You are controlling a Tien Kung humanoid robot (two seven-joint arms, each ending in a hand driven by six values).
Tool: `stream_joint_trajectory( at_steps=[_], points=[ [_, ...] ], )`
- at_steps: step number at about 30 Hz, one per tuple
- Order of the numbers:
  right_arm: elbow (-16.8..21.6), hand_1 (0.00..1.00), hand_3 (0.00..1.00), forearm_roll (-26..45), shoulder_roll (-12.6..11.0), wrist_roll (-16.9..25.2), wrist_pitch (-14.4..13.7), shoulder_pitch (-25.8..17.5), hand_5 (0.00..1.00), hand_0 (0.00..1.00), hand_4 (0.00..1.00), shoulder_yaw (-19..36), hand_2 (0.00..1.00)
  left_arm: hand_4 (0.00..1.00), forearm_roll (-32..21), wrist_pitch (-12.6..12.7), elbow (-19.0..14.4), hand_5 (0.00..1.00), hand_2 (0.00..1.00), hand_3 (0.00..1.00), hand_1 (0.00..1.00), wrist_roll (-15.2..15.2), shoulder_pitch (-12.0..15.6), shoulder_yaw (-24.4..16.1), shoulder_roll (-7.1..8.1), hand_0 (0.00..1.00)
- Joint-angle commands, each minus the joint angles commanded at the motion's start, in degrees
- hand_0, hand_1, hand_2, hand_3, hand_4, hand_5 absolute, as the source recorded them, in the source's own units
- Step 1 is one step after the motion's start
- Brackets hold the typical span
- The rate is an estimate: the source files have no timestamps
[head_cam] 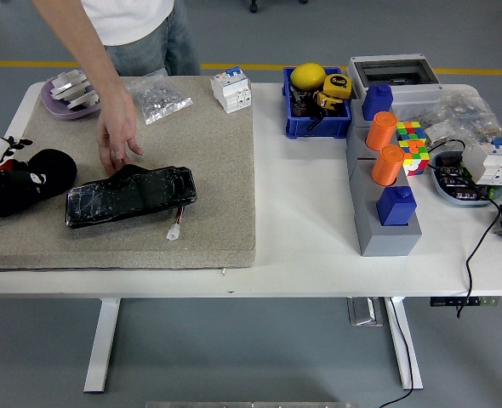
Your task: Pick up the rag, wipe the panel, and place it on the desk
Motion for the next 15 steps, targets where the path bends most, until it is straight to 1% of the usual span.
stream_joint_trajectory(
  at_steps=[4,5,10,11,14,15],
  points=[
    [0.1,0.284,0.614,-0.3,-0.1,-0.1,-0.1,0.2,0.554,0.759,0.998,0.2,0.654,0.861,-0.8,0.2,2.0,0.243,0.944,0.867,0.944,0.0,-0.8,1.4,-0.25,0.903],
    [0.1,0.284,0.614,-0.5,-0.1,-0.1,-0.1,0.2,0.554,0.759,0.998,0.3,0.654,0.86,-1.1,0.4,2.5,0.246,0.915,0.858,0.9,0.0,-1.0,1.6,-0.43,0.849],
    [0.2,0.284,0.614,-1.8,-0.3,-0.1,-0.2,0.4,0.554,0.759,0.998,1.6,0.654,0.86,-1.3,1.2,3.2,0.246,0.915,0.858,0.9,0.1,-1.1,2.4,-0.82,0.849],
    [0.3,0.284,0.615,-2.0,-0.3,-0.1,-0.2,0.4,0.554,0.759,0.998,1.6,0.654,0.852,-1.6,1.6,3.5,0.251,0.885,0.827,0.831,0.1,-1.1,2.7,-0.86,0.678],
    [0.4,0.284,0.615,-2.6,-0.3,-0.1,-0.2,0.5,0.554,0.759,0.998,2.2,0.654,0.852,-2.3,2.9,4.2,0.251,0.885,0.827,0.831,0.1,-1.1,3.4,-0.93,0.678],
    [0.5,0.284,0.615,-3.0,-0.3,0.0,-0.3,0.4,0.554,0.759,0.998,2.5,0.654,0.852,-2.7,3.7,4.5,0.251,0.885,0.827,0.831,-0.1,-1.2,3.6,-0.98,0.678]
  ],
)
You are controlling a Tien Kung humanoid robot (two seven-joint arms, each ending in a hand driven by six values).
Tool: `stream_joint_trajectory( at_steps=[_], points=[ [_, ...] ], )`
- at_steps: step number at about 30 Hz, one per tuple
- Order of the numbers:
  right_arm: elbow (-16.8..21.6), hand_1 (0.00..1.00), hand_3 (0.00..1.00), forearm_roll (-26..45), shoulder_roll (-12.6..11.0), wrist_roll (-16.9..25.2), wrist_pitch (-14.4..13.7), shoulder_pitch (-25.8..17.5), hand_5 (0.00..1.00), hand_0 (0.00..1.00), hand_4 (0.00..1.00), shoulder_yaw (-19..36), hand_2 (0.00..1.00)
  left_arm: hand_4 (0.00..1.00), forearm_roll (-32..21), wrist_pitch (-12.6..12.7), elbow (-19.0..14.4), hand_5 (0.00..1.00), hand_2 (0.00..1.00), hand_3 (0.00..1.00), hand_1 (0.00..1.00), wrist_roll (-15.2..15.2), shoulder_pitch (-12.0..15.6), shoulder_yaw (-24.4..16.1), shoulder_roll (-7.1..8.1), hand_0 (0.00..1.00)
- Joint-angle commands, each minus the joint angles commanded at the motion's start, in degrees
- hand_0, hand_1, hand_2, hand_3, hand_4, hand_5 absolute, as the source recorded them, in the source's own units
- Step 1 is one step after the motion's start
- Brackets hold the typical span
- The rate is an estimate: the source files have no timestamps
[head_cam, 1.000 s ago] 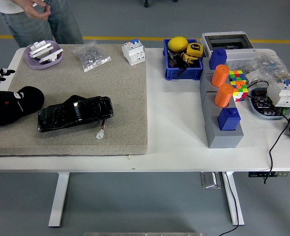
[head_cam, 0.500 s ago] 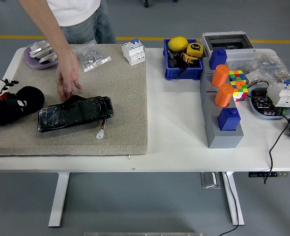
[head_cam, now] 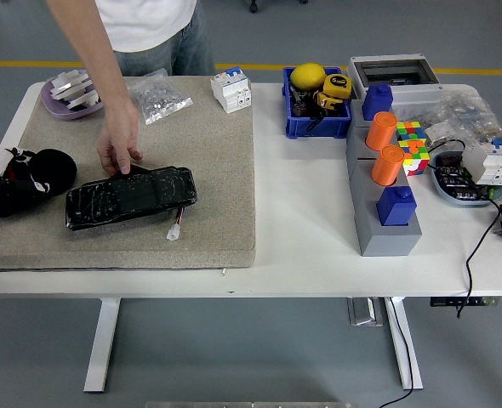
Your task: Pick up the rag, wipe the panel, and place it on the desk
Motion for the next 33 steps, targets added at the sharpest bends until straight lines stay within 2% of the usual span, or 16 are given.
stream_joint_trajectory(
  at_steps=[1,2,7,8,13,14,19,20,25,26,31,32,33],
  points=[
    [0.1,0.284,0.615,-0.3,0.0,0.0,0.0,0.0,0.554,0.759,0.998,0.3,0.654,0.852,-0.3,0.8,0.3,0.251,0.885,0.827,0.831,-0.1,0.0,0.2,-0.06,0.678],
    [0.1,0.284,0.615,-0.5,0.0,0.0,-0.1,0.0,0.554,0.76,0.998,0.5,0.654,0.783,-0.3,1.2,0.5,0.176,0.836,0.697,0.667,-0.1,0.0,0.2,-0.12,0.412],
    [0.2,0.284,0.615,-1.4,-0.1,0.0,-0.3,0.0,0.554,0.76,0.998,1.7,0.654,0.783,0.4,2.6,1.0,0.176,0.836,0.697,0.667,0.4,0.2,0.7,-0.34,0.412],
    [0.1,0.285,0.615,-1.6,-0.2,0.0,-0.3,0.0,0.554,0.759,0.998,1.9,0.654,0.71,0.4,2.7,1.1,0.078,0.818,0.66,0.535,0.5,0.2,0.8,-0.39,0.349],
    [-0.1,0.285,0.615,-1.9,-0.2,-0.1,-0.4,-0.1,0.554,0.759,0.998,2.8,0.654,0.71,1.1,3.6,1.6,0.078,0.818,0.66,0.535,0.7,0.4,1.5,-0.66,0.349],
    [-0.1,0.285,0.615,-2.0,-0.2,-0.1,-0.4,-0.1,0.554,0.759,0.998,2.9,0.654,0.664,1.3,3.8,1.5,0.027,0.811,0.635,0.438,0.7,0.4,1.6,-0.7,0.317],
    [-0.2,0.285,0.615,-2.0,-0.3,-0.1,-0.5,-0.1,0.554,0.759,0.998,3.1,0.654,0.664,2.0,5.4,1.9,0.027,0.811,0.635,0.438,0.6,0.4,2.4,-0.77,0.317],
    [-0.2,0.284,0.615,-2.1,-0.3,-0.1,-0.5,-0.1,0.554,0.759,0.998,3.2,0.654,0.606,2.1,5.8,2.0,0.002,0.78,0.614,0.389,0.7,0.4,2.4,-0.79,0.259],
    [-0.3,0.284,0.615,-2.1,-0.3,-0.2,-0.5,-0.1,0.554,0.759,0.998,3.2,0.654,0.606,2.6,7.8,2.5,0.002,0.78,0.614,0.389,0.6,0.7,2.7,-0.86,0.259],
    [-0.3,0.285,0.615,-2.1,-0.3,-0.2,-0.5,-0.1,0.554,0.76,0.998,3.2,0.654,0.49,2.7,8.1,2.5,0.002,0.679,0.592,0.328,0.5,0.8,2.8,-0.89,0.223],
    [-0.3,0.285,0.615,-2.1,-0.4,-0.2,-0.6,-0.1,0.554,0.76,0.998,3.1,0.654,0.49,3.1,9.6,2.7,0.002,0.679,0.592,0.328,0.3,1.1,2.9,-1.04,0.223],
    [-0.3,0.285,0.615,-2.1,-0.4,-0.2,-0.6,-0.1,0.554,0.76,0.998,3.1,0.654,0.371,3.2,10.0,2.6,0.002,0.625,0.571,0.264,0.2,1.2,2.8,-1.07,0.211],
    [-0.3,0.285,0.615,-2.1,-0.4,-0.2,-0.6,-0.1,0.554,0.76,0.998,3.0,0.654,0.371,3.3,10.4,2.6,0.002,0.625,0.571,0.264,0.1,1.3,2.7,-1.11,0.211]
  ],
)
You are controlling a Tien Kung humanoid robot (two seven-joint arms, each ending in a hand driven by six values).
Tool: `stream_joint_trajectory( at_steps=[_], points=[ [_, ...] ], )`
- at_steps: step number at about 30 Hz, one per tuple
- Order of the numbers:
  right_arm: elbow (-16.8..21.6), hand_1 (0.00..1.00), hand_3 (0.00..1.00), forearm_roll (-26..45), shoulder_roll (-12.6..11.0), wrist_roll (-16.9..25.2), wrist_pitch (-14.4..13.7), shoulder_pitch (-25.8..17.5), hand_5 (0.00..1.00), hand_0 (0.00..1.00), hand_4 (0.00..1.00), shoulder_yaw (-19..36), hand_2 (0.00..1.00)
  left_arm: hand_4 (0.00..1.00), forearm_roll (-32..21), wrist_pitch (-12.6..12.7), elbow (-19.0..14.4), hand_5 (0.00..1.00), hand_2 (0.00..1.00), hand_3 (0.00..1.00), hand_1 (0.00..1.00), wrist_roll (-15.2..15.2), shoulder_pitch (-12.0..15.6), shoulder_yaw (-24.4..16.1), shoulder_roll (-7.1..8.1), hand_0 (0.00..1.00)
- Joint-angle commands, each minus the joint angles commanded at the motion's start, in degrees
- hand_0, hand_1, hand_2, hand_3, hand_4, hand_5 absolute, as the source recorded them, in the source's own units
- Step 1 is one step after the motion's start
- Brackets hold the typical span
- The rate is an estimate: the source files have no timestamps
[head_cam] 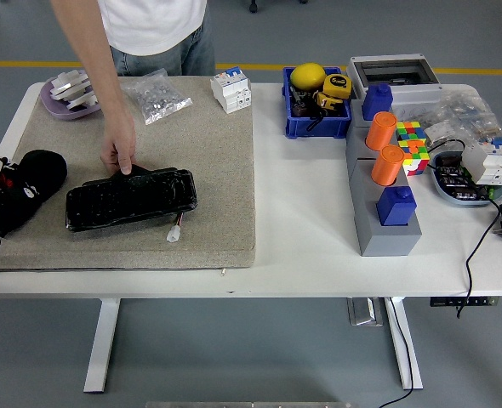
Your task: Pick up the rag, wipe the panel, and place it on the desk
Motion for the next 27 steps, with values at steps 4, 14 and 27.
stream_joint_trajectory(
  at_steps=[4,14,27],
  points=[
    [0.0,0.285,0.615,0.0,0.1,0.0,0.0,0.0,0.554,0.76,0.998,0.0,0.654,0.371,0.3,1.0,-0.3,0.002,0.625,0.571,0.264,-0.2,0.4,-0.3,-0.05,0.211],
    [-0.1,0.285,0.615,0.3,0.3,0.2,0.2,-0.2,0.557,0.759,0.998,0.3,0.654,0.278,3.9,1.9,-7.2,0.002,0.608,0.538,0.237,-0.5,4.1,-8.2,-1.59,0.204],
    [-0.3,0.286,0.615,0.6,0.2,0.6,0.3,-0.6,0.557,0.759,0.998,0.4,0.654,0.211,3.0,1.8,-27.6,0.002,0.604,0.532,0.217,2.5,15.3,-17.8,-2.96,0.206]
  ],
)
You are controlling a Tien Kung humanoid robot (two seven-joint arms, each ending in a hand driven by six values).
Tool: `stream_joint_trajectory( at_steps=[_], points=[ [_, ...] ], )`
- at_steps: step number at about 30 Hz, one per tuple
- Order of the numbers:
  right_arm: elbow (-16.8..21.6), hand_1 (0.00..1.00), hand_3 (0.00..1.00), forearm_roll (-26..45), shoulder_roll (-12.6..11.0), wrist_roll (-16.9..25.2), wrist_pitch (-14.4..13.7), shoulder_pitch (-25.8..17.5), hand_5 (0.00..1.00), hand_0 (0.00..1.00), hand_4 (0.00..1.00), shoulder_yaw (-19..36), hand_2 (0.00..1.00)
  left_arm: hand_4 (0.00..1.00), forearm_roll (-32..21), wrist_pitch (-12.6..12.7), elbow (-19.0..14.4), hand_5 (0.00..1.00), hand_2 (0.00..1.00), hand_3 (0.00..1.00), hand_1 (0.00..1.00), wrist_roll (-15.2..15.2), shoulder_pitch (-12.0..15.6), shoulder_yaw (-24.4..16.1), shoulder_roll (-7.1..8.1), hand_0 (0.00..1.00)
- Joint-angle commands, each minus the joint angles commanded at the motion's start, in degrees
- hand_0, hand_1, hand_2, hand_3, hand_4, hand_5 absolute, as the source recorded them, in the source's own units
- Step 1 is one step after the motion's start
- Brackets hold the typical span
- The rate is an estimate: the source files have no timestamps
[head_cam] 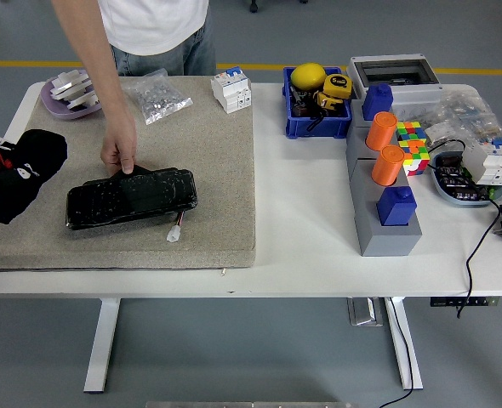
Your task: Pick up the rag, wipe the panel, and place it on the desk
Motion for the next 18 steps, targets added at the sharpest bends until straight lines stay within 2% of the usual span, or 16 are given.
stream_joint_trajectory(
  at_steps=[2,7,10,13,18],
  points=[
    [-0.1,0.285,0.615,0.1,-0.1,0.0,0.1,-0.1,0.558,0.759,0.998,-0.1,0.654,0.201,-0.5,0.1,-2.5,0.002,0.602,0.532,0.212,0.2,1.6,0.0,-0.1,0.207],
    [-0.4,0.285,0.615,2.0,-0.3,-0.1,0.3,-0.2,0.558,0.759,0.998,-1.8,0.654,0.201,-1.4,0.3,-6.6,0.002,0.602,0.532,0.212,0.4,3.8,1.5,-0.5,0.207],
    [-0.4,0.285,0.615,2.8,-0.4,-0.2,0.5,-0.3,0.557,0.759,0.998,-3.1,0.655,0.187,-1.1,0.5,-8.9,0.002,0.603,0.532,0.206,0.6,5.3,2.6,-1.24,0.207],
    [-0.3,0.285,0.615,3.1,-0.5,-0.2,0.6,-0.5,0.557,0.759,0.998,-3.6,0.655,0.187,-0.7,0.9,-9.5,0.002,0.603,0.532,0.206,0.9,6.4,3.2,-2.15,0.207],
    [-0.3,0.285,0.615,3.2,-0.5,-0.2,0.7,-0.8,0.558,0.759,0.998,-3.6,0.655,0.177,-0.8,1.2,-8.1,0.002,0.603,0.533,0.204,0.7,7.1,3.6,-2.83,0.207]
  ],
)
